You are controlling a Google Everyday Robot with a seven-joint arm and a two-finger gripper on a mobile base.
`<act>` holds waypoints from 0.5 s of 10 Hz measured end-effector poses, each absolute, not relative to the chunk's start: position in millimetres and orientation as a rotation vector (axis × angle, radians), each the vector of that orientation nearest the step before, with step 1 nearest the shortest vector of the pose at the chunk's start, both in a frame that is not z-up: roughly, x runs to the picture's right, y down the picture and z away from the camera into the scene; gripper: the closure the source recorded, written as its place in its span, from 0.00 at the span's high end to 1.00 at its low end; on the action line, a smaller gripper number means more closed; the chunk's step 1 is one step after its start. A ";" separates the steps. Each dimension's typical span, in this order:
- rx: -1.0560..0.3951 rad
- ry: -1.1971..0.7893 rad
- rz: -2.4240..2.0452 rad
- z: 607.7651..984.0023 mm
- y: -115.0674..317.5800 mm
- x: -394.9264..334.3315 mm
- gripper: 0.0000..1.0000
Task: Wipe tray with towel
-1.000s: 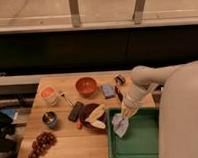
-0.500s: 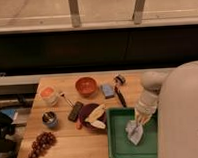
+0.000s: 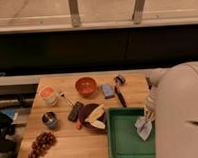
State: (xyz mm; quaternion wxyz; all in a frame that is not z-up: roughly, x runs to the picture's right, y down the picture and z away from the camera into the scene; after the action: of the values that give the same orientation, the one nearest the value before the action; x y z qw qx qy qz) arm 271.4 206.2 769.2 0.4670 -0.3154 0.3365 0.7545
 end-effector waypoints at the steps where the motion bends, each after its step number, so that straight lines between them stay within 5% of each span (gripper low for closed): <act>1: -0.780 0.804 1.848 771.4 199.8 261.6 0.00; 5: -0.858 0.673 1.797 768.1 182.1 194.2 0.00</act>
State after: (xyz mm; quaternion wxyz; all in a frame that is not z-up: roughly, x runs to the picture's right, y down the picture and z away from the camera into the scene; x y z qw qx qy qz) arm 194.2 182.1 768.1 0.4967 -0.3543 0.2780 0.7419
